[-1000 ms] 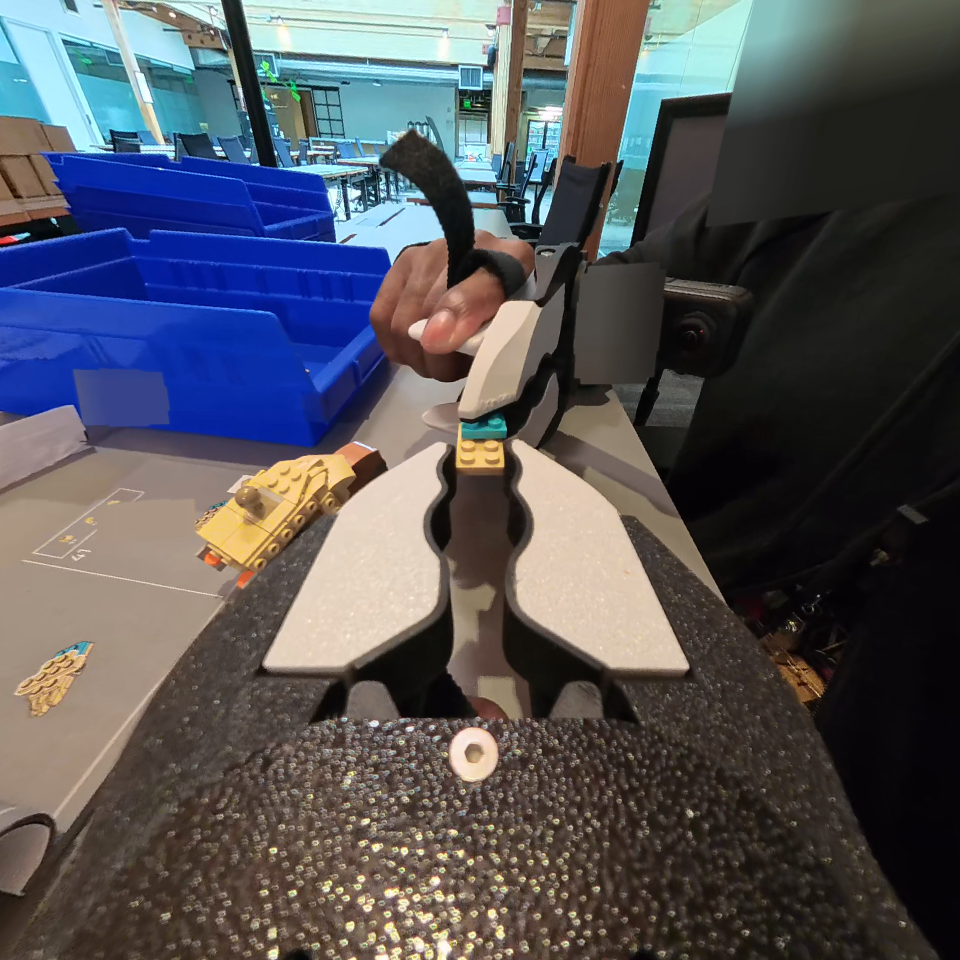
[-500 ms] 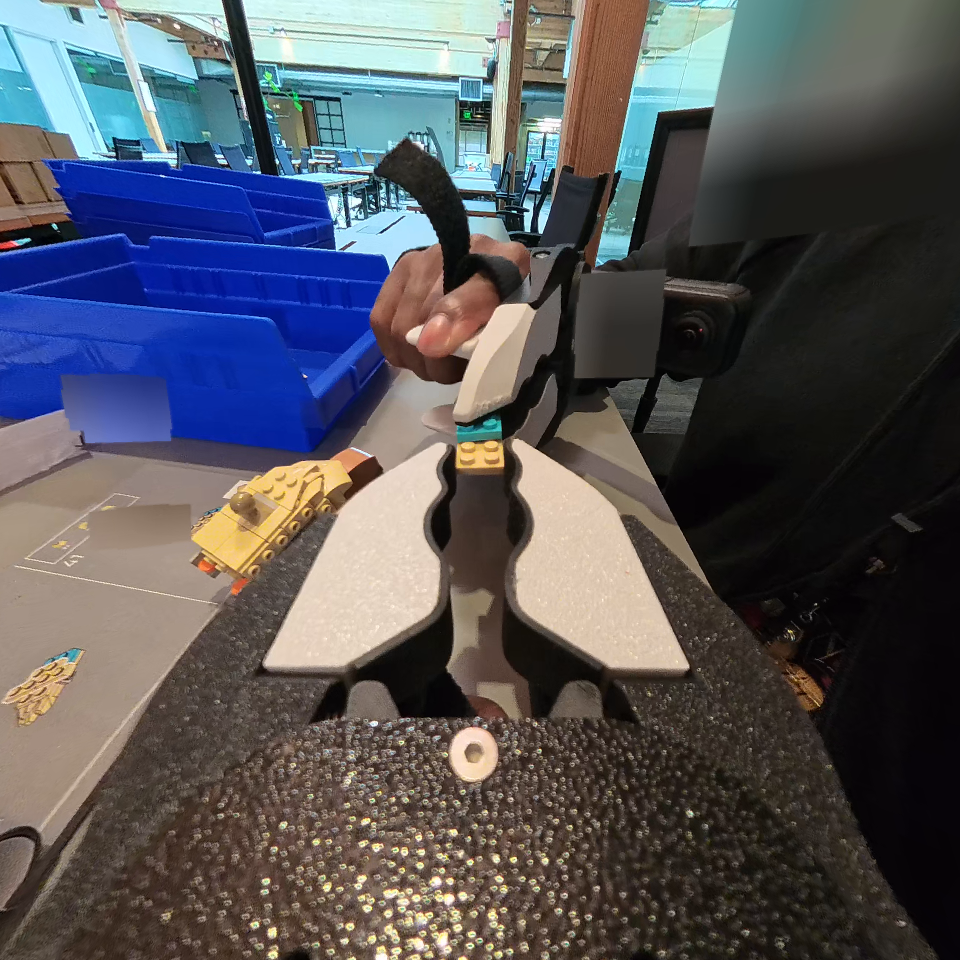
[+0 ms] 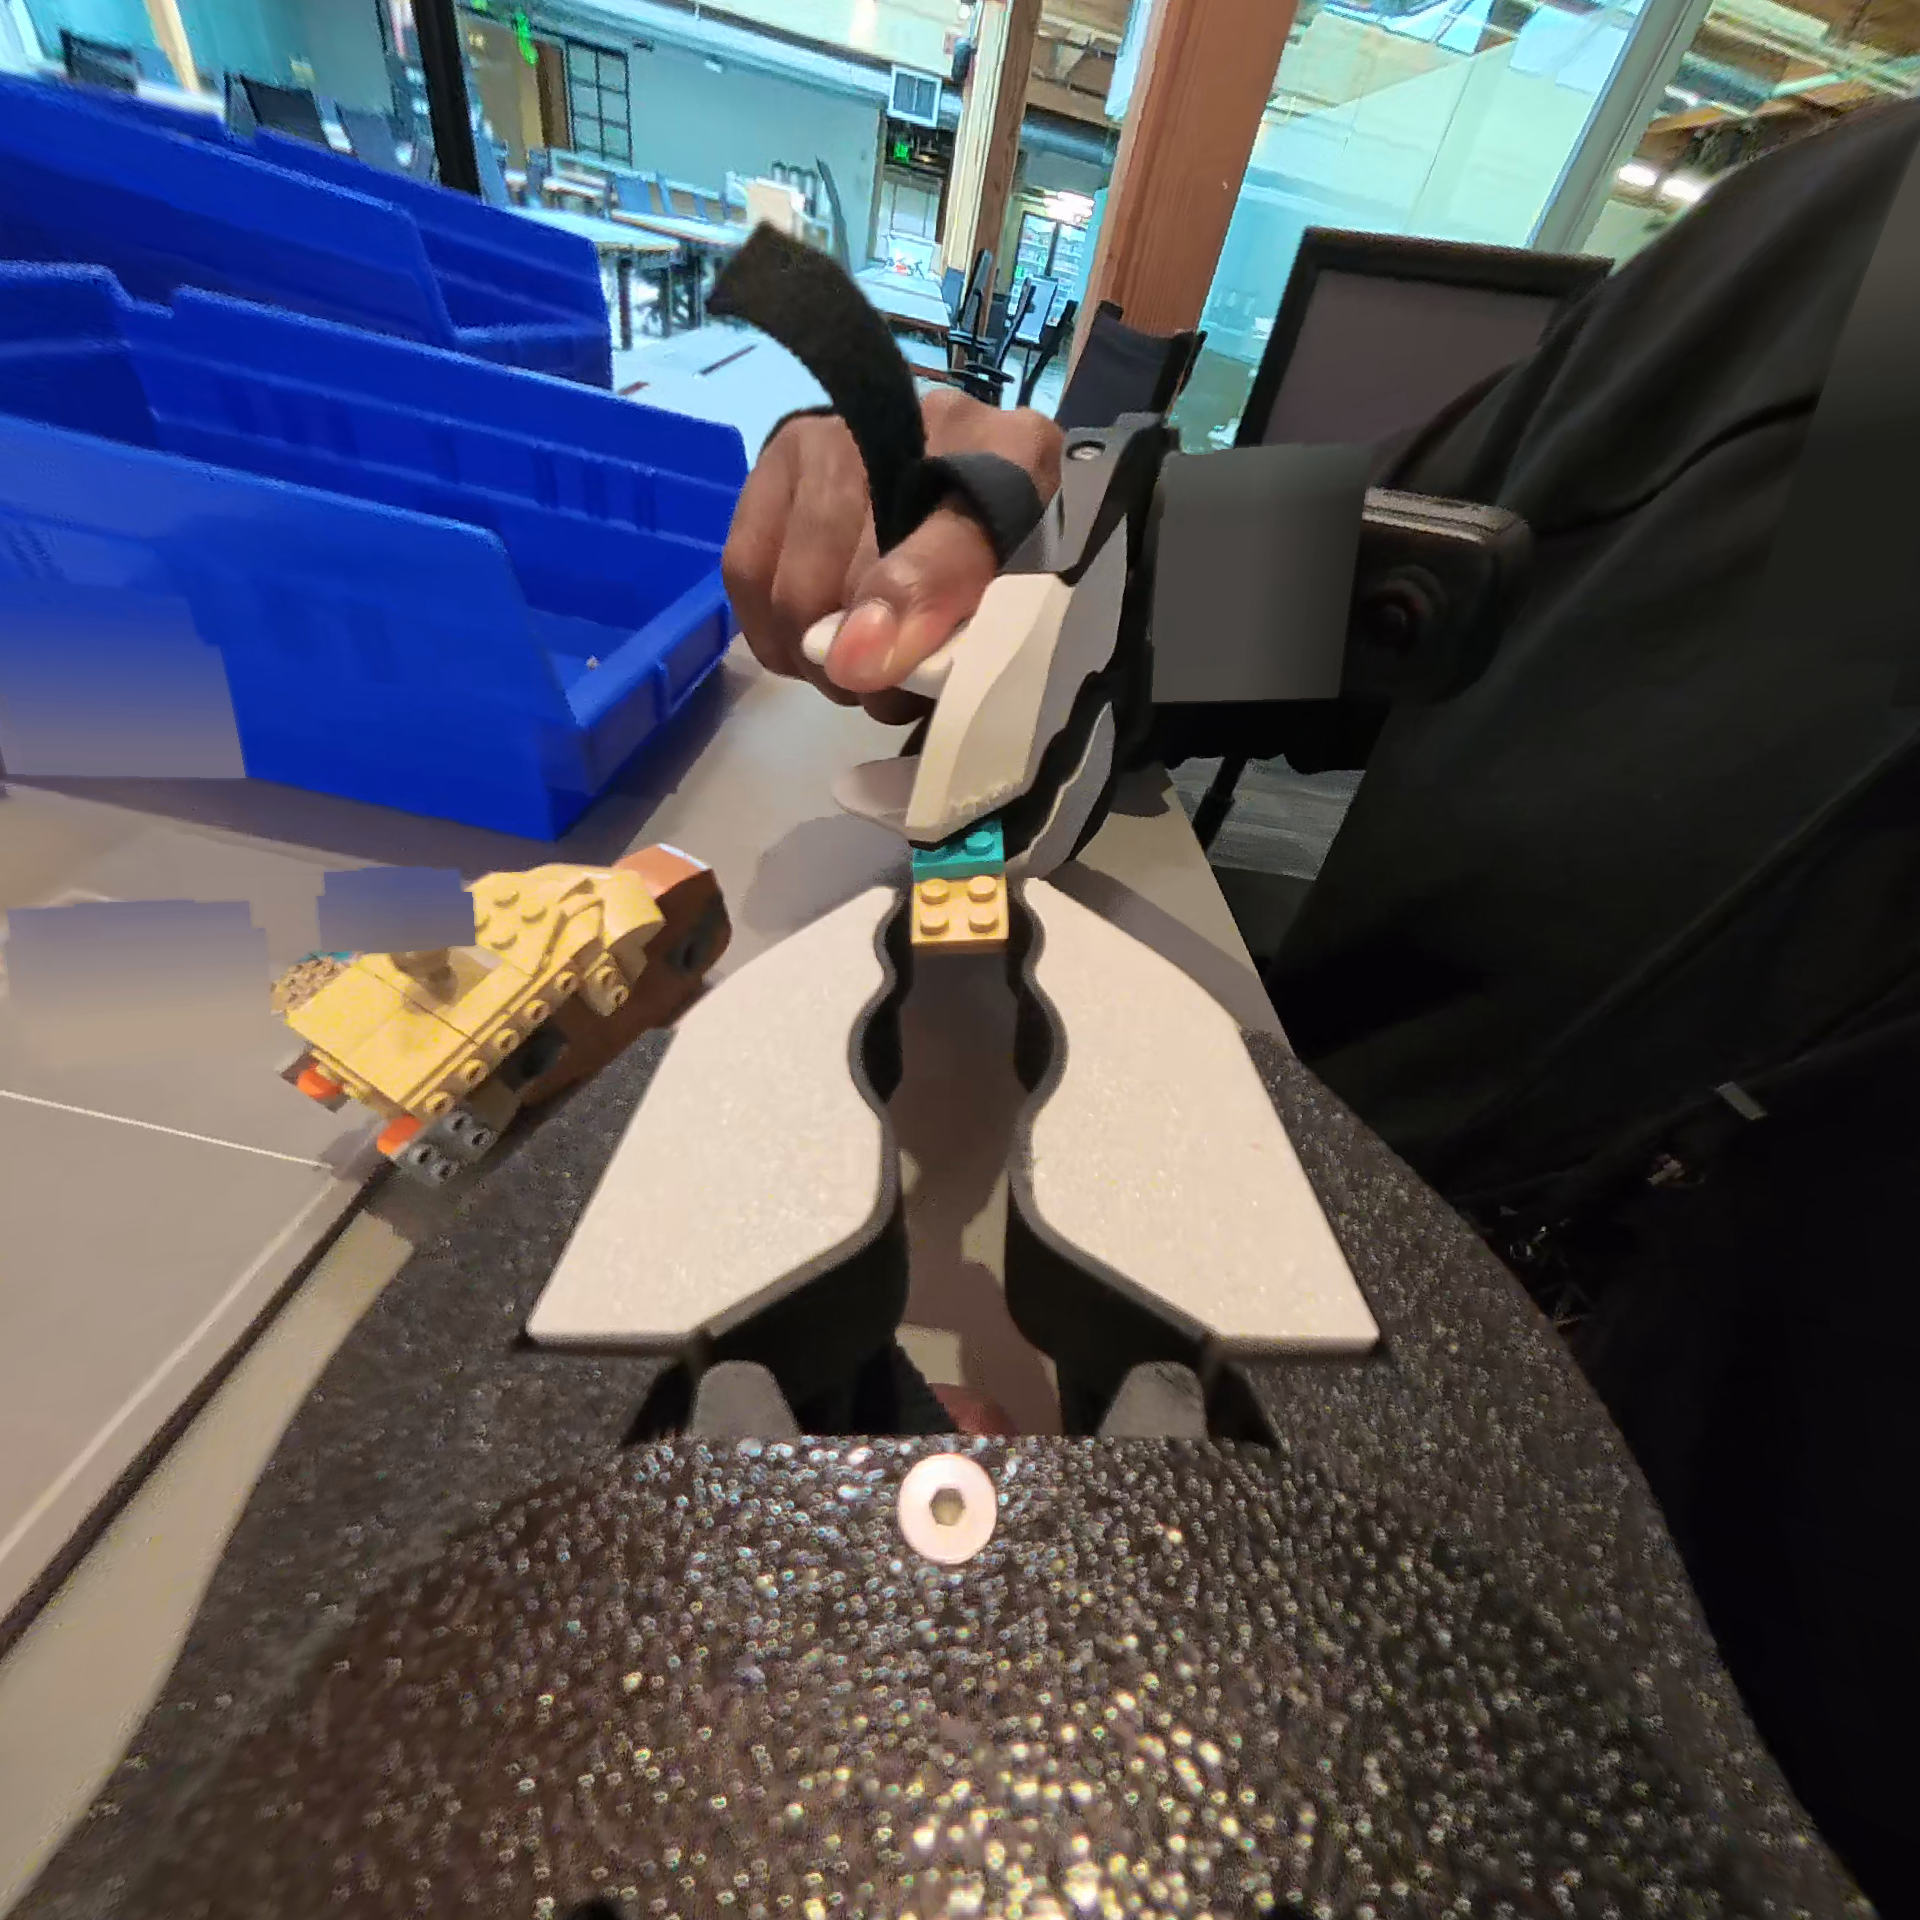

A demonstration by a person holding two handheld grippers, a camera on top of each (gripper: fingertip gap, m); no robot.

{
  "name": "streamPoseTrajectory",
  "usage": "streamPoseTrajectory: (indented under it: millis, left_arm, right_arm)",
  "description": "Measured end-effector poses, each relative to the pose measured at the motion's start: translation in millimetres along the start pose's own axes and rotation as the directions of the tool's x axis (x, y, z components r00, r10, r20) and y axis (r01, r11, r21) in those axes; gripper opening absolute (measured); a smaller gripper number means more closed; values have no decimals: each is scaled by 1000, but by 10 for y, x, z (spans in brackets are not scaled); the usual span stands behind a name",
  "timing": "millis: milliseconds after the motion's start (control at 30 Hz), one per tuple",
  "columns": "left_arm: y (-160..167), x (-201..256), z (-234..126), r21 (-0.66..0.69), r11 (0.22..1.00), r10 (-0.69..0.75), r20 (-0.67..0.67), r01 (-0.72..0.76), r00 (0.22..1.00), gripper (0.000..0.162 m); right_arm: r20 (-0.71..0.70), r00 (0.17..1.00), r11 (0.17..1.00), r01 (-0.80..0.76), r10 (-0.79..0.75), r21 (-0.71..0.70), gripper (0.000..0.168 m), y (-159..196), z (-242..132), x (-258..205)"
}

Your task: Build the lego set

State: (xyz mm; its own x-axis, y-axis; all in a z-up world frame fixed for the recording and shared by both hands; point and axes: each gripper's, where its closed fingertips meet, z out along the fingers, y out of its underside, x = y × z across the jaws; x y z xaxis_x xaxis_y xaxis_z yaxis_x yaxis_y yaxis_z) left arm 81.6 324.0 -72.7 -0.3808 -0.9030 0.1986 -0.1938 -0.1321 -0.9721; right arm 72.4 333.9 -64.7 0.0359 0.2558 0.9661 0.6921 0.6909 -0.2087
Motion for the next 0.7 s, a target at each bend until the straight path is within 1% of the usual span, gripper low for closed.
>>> streamPoseTrajectory:
  millis: [100, 233, 333, 467, 600, 700]
  left_arm:
    - [-27, -37, -1, 22, 998, -54, -2, 54, 999, 16]
    - [-57, -58, -30, 48, 996, -74, -2, 74, 997, 17]
    - [-80, -64, -54, 70, 994, -84, -1, 84, 996, 17]
    - [-109, -106, -86, 100, 988, -121, 8, 119, 993, 17]
    - [-78, -149, -61, 78, 989, -132, 39, 129, 990, 17]
    - [-58, -136, -38, 59, 991, -119, 42, 116, 992, 17]
  right_arm:
    - [-18, 998, 998, -58, 58, 14, 8, 41, 8, 18]
    - [-76, 996, 999, -39, 40, 10, 9, 60, 33, 54]
    - [-100, 994, 999, -46, 44, -18, 19, 113, 49, 70]
    - [-110, 989, 995, -101, 101, 5, 27, 104, 35, 105]
    - [-120, 988, 995, -96, 94, -10, 27, 99, 55, 119]
    - [-108, 990, 996, -89, 86, -17, 18, 97, 70, 88]
